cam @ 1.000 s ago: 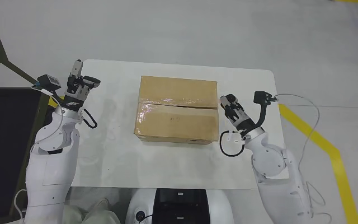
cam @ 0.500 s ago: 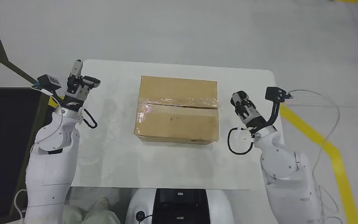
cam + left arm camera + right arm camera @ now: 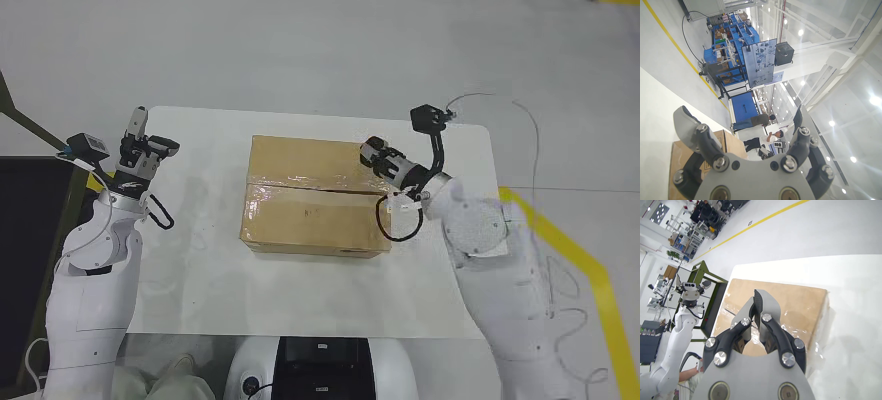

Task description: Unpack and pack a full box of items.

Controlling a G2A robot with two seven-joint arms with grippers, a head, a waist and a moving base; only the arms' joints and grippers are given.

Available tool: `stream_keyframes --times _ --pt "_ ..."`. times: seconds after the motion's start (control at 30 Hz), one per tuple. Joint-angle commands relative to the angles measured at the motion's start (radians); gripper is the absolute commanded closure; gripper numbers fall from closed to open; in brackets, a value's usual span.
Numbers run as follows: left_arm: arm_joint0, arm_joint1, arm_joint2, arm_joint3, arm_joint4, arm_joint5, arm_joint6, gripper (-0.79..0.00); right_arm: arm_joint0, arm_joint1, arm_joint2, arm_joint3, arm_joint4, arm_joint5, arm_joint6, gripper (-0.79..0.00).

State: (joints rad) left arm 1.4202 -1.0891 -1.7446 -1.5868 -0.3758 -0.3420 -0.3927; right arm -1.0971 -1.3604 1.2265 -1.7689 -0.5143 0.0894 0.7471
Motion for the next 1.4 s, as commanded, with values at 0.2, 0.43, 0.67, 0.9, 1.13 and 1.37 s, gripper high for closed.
stream_keyframes --times 0.2,0.43,0.67,0.9,1.13,1.37 --pt "0.0 0.0 0.0 0.0 0.0 0.0 0.0 -0.785 0.183 -0.027 -0.124 0.188 0.125 -0.005 0.07 0.0" --pt "0.0 0.0 0.0 0.0 0.0 0.0 0.0 -0.785 0.283 -0.051 -0.209 0.33 0.243 -0.031 0.132 0.0" --pt "0.0 0.0 0.0 0.0 0.0 0.0 0.0 -0.785 0.306 -0.06 -0.24 0.363 0.266 -0.042 0.138 0.0" --pt "0.0 0.0 0.0 0.0 0.0 0.0 0.0 -0.785 0.306 -0.06 -0.24 0.363 0.266 -0.042 0.138 0.0" --pt "0.0 0.0 0.0 0.0 0.0 0.0 0.0 -0.785 0.306 -0.06 -0.24 0.363 0.266 -0.042 0.138 0.0" --pt "0.0 0.0 0.0 0.0 0.0 0.0 0.0 -0.785 0.341 -0.083 -0.294 0.366 0.374 0.003 0.133 0.0"
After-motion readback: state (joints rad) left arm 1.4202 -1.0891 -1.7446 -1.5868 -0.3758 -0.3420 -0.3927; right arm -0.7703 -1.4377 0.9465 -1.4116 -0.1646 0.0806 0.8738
